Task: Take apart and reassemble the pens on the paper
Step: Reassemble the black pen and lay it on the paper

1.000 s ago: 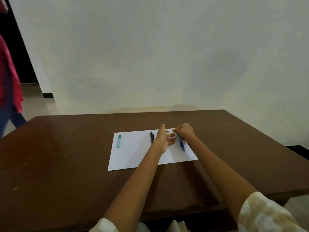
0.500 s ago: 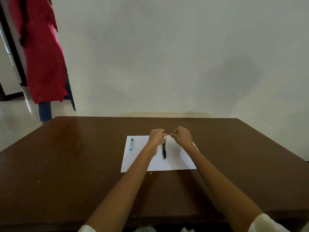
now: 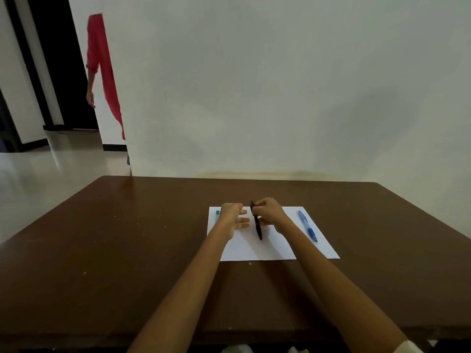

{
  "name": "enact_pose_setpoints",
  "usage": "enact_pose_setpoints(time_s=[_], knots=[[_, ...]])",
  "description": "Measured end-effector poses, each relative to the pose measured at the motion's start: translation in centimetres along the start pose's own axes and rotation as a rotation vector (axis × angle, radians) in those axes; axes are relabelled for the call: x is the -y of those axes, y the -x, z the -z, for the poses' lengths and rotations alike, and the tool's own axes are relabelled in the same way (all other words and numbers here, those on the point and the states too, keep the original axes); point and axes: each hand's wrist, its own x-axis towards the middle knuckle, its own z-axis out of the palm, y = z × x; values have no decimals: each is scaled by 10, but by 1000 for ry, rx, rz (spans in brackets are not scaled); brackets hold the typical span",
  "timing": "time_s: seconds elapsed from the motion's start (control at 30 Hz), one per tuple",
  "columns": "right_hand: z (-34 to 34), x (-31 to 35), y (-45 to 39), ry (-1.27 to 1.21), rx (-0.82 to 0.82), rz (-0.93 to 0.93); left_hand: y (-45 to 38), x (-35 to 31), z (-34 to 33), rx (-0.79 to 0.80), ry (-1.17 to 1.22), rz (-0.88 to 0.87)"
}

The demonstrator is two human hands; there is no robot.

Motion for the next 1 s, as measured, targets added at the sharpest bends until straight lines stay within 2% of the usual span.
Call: enact_pose_setpoints(time_s=[0.07, 0.13, 0.3, 0.43, 0.7, 0.87, 1.0], knots=[[0, 5, 5, -198, 50, 9, -1, -1, 0, 27, 29, 7], [-2, 9, 9, -271, 80, 15, -2, -2, 1, 42, 50, -2], [-5, 14, 14, -301, 149, 56, -9, 4, 8, 44, 79, -35], [-2, 17, 11, -327, 263, 64, -11, 6, 13, 54, 147, -44], [-2, 27, 2, -382, 116, -2, -10, 1, 16, 147, 76, -82], [8, 30, -5, -656, 192, -151, -8, -4, 23, 289, 101, -51], [7, 28, -8, -676, 199, -183, -10, 0, 20, 292, 88, -58]])
